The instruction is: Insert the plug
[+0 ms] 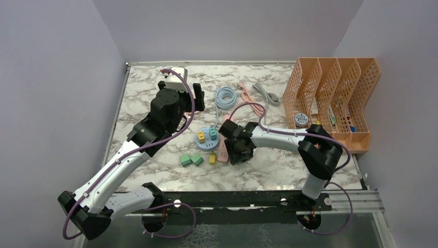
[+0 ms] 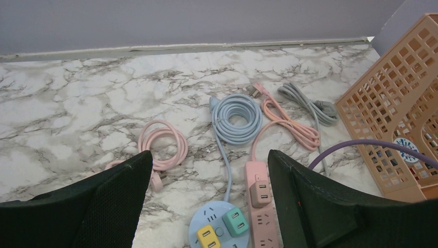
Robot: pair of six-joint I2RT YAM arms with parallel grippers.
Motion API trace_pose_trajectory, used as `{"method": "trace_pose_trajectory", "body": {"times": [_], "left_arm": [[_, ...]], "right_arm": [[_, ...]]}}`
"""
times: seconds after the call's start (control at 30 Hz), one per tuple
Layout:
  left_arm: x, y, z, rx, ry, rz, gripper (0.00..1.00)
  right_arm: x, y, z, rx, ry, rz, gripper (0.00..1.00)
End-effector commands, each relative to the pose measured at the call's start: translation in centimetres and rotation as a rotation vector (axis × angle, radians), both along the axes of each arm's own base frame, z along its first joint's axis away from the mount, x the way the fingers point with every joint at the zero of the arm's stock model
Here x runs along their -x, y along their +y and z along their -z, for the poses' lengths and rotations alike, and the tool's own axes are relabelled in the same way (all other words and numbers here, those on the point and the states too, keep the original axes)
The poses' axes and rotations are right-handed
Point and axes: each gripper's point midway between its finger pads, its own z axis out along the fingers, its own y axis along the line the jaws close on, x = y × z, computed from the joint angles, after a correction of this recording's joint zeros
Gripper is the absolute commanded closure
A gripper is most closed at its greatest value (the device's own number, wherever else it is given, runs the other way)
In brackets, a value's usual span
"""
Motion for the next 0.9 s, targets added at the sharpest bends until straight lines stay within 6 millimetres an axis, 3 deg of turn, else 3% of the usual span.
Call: {"method": "trace_pose_trajectory", "body": {"times": [0.0, 0.27, 0.37, 0.63, 0.87], "left_arm": [[0.2, 0.1, -1.7, 0.029, -0.031, 0.001, 0.16], [0.4, 0.4, -2.4, 0.035, -0.046, -0.005, 0.16], [0.6, 0.6, -2.6, 0.034, -0.044, -0.006, 0.15], [2.2, 0.8, -2.0, 0.073, -0.006, 0.025, 0.13], [4.5, -1.3, 1.6, 0.093, 0.125, 0.167, 0.12]], "right_arm": [[-0.9, 0.5, 0.2, 0.030, -0.044, -0.020, 0.49], [-2.7, 1.8, 0.4, 0.005, -0.132, -0.055, 0.49], [-3.3, 2.4, 0.0, -0.031, -0.166, -0.075, 0.54], [-5.4, 3.3, -3.2, -0.151, -0.362, -0.120, 0.60], [-5.8, 2.4, -6.3, -0.249, -0.510, -0.127, 0.60]]}}
